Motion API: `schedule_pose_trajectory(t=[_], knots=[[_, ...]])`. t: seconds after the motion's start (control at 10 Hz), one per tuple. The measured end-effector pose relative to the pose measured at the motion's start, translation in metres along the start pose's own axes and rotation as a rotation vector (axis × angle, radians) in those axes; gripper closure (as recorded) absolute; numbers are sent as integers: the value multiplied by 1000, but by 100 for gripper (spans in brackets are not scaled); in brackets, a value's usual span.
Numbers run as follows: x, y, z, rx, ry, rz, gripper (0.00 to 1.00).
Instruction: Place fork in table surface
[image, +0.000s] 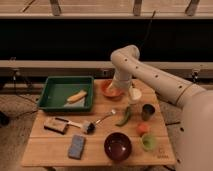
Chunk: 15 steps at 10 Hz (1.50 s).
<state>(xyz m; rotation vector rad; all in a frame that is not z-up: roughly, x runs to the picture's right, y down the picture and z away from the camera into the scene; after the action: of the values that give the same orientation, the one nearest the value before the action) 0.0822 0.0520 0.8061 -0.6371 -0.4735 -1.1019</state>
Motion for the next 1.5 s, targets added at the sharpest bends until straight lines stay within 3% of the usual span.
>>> schedule_pose_trajectory(t=[0.2,0.4,0.7,1.1,1.5], knots=[[-8,-25,24,18,-10,-15,20],[-15,-44,56,13,-22,-27,20],[-14,-47,98,-11,-55,1,20],[-14,-35,120,-15,-93,56,20],[-6,-30,125,9,-92,75,20]])
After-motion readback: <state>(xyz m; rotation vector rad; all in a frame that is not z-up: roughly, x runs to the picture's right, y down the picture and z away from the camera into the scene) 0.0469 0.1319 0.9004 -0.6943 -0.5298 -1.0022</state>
